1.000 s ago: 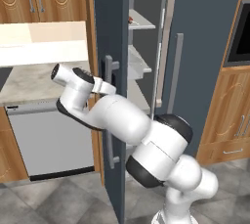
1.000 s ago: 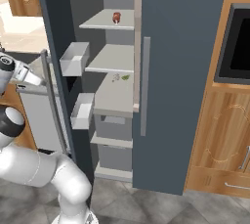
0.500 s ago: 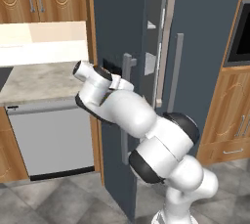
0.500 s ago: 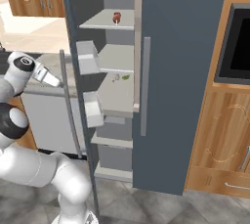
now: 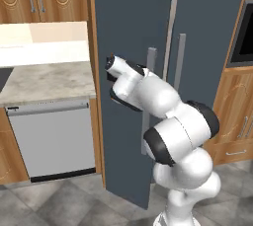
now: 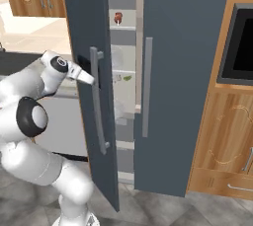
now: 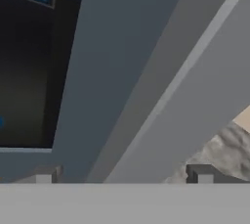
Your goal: Store the kebab skewer in the freezer for long-term storage. Close the freezer door after placing the cooked food.
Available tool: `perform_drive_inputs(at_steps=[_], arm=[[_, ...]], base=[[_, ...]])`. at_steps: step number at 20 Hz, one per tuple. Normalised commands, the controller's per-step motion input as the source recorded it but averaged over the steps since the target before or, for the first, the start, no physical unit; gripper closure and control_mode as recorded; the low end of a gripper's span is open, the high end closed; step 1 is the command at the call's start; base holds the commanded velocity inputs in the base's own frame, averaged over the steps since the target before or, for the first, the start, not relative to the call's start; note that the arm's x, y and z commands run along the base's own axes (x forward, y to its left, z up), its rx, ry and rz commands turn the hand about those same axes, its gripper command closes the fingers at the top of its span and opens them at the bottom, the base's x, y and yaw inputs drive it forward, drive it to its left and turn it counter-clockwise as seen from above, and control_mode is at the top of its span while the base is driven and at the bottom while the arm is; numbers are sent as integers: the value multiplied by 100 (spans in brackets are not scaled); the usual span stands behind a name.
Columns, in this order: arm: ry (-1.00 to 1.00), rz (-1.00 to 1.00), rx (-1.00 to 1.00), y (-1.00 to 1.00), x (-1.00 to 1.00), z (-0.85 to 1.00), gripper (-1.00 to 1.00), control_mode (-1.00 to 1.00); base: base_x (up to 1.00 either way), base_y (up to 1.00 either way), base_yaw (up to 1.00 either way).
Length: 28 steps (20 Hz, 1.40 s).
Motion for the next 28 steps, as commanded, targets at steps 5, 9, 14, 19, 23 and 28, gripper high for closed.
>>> perform_drive_inputs(at_steps=[5, 9, 14, 19, 23, 28], arm=[[0, 21, 15, -81, 93, 15, -100, -100], [-5, 24, 31, -58, 100, 8, -100, -100], [1, 22, 33, -68, 99, 9, -100, -100], [7, 20, 24, -42, 83, 23, -100, -100], [0, 17, 20, -21, 69, 13, -100, -100], [-1, 15, 12, -20, 50, 7, -100, -100]], base=[[0, 0, 0], [0, 0, 0], [0, 0, 0], [0, 0, 0], [0, 0, 0], [0, 0, 0]])
